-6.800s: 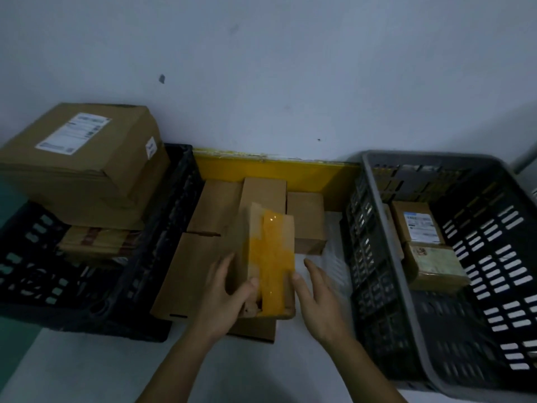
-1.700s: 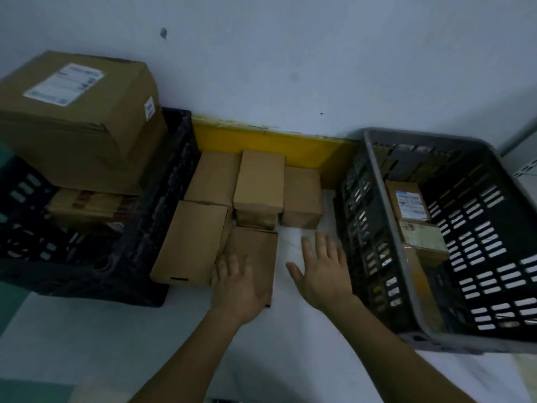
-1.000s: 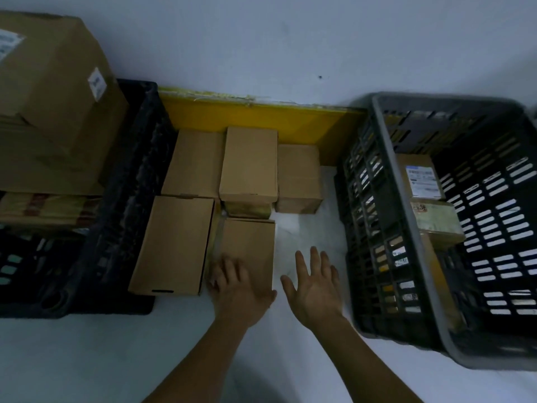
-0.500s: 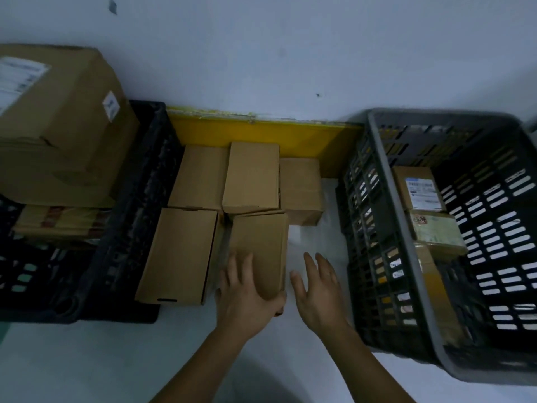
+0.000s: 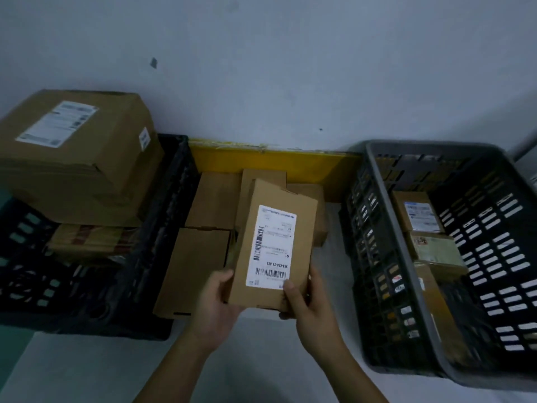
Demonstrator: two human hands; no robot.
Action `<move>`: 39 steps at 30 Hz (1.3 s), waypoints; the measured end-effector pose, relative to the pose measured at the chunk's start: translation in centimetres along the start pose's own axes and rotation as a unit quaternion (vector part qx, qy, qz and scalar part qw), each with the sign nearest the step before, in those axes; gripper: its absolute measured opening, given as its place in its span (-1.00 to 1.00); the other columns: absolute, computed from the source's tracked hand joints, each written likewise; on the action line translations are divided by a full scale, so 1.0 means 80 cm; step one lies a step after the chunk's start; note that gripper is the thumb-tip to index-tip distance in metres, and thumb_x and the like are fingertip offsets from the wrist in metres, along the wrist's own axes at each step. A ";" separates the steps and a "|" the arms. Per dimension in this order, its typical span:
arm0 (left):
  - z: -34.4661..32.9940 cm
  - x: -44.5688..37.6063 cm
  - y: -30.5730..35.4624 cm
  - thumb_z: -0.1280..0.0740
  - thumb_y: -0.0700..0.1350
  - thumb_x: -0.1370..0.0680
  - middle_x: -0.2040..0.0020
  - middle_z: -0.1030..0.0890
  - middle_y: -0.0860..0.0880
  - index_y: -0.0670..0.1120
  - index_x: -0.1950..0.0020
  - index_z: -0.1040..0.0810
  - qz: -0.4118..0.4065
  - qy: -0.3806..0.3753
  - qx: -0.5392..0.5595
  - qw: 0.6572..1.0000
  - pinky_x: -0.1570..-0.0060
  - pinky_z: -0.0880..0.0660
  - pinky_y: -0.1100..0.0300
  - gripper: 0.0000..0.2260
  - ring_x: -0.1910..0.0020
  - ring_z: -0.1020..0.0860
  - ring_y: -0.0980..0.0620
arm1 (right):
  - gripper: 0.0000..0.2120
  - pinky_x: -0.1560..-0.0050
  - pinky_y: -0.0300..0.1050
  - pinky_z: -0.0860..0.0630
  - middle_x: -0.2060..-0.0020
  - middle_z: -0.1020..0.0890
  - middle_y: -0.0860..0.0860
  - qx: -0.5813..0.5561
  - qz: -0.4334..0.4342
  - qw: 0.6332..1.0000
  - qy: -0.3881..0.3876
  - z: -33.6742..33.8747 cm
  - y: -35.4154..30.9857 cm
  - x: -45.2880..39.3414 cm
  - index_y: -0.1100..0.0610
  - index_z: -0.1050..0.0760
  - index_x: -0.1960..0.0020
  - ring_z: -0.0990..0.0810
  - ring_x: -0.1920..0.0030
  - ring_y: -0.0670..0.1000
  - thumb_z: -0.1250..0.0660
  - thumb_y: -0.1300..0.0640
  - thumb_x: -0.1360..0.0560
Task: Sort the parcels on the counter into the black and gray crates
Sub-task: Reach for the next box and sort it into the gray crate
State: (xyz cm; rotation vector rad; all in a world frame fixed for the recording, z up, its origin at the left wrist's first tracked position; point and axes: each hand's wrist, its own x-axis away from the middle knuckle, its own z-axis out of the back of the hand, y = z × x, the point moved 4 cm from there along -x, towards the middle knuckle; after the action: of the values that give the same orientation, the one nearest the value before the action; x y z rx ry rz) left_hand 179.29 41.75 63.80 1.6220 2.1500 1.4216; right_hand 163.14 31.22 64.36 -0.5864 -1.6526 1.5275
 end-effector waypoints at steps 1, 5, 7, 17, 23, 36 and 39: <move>0.000 -0.001 0.005 -0.25 0.02 -0.65 -0.37 -0.65 -0.27 -0.13 -0.39 -0.67 -0.008 0.025 -0.020 0.999 -0.18 -0.63 -0.07 -0.59 -0.37 -0.62 -0.27 | -0.42 0.02 0.03 -0.74 -0.30 -0.66 -0.26 -0.001 0.007 1.000 0.008 0.003 -0.004 0.000 -0.33 -0.20 -0.60 -0.73 -0.17 -0.03 -0.34 -0.14 -0.65; -0.020 0.006 0.036 -0.36 0.19 -0.65 -0.30 -0.72 0.05 0.20 -0.47 -0.54 -0.091 0.083 -0.181 0.976 -0.20 -0.62 -0.08 -0.62 -0.25 -0.70 0.01 | -0.45 -0.03 0.04 -0.74 -0.29 -0.64 -0.34 0.021 0.027 0.999 0.023 0.010 -0.014 0.000 -0.39 -0.15 -0.58 -0.71 -0.20 -0.09 -0.29 -0.04 -0.71; -0.031 0.009 0.045 -0.36 0.20 -0.68 -0.27 -0.70 0.23 0.29 -0.50 -0.48 -0.130 0.081 -0.277 0.948 -0.15 -0.62 0.15 -0.63 -0.24 -0.67 0.18 | -0.46 -0.14 -0.18 -0.68 -0.29 -0.58 -0.49 0.055 0.053 0.997 0.029 0.010 -0.024 0.002 -0.44 -0.15 -0.54 -0.63 -0.28 -0.25 -0.28 -0.05 -0.71; -0.095 0.015 0.053 -0.26 0.10 -0.70 -0.29 -0.66 0.30 0.20 -0.56 -0.42 -0.185 -0.013 -0.382 0.905 -0.15 -0.62 0.28 -0.59 -0.26 -0.64 0.26 | -0.27 -0.07 -0.23 -0.61 -0.27 -0.56 -0.36 0.311 0.121 0.936 0.112 0.086 -0.135 0.017 -0.42 -0.02 -0.65 -0.63 -0.15 -0.25 -0.38 -0.16 -0.66; -0.178 -0.012 0.052 -0.25 0.30 -0.66 -0.54 -0.47 0.25 0.17 -0.70 -0.24 -0.200 -0.123 -0.440 0.867 -0.35 -0.52 0.21 -0.38 -0.43 -0.50 0.26 | -0.31 0.02 -0.09 -0.66 -0.15 -0.61 -0.35 0.353 0.124 0.904 0.205 0.187 -0.193 0.067 -0.60 -0.02 -0.58 -0.68 -0.03 -0.24 -0.32 -0.13 -0.67; -0.332 -0.035 -0.086 0.00 0.44 -0.67 -0.76 0.18 -0.03 0.05 -0.76 0.11 -0.259 -0.144 -0.765 0.572 -0.67 0.13 -0.18 -0.22 -0.72 0.23 -0.12 | -0.27 -0.05 0.17 -0.60 -0.22 -0.69 0.29 0.615 -0.039 0.769 0.172 0.491 -0.154 0.060 -0.18 -0.01 -0.75 -0.67 -0.09 0.35 -0.29 0.07 -0.71; -0.355 -0.044 -0.114 -0.02 0.40 -0.68 -0.75 0.24 -0.09 0.02 -0.76 0.12 -0.238 -0.114 -0.790 0.554 -0.68 0.15 -0.19 -0.22 -0.71 0.28 -0.15 | -0.29 -0.18 0.19 -0.62 -0.26 -0.68 0.24 0.661 -0.082 0.739 0.105 0.529 -0.129 0.033 -0.19 0.07 -0.75 -0.67 -0.13 0.28 -0.23 0.02 -0.73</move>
State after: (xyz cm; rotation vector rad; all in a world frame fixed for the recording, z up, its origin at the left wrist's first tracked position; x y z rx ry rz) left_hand 158.34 21.76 71.78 0.3241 0.3274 1.6963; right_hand 129.69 6.05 76.74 0.1921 -0.1427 1.9285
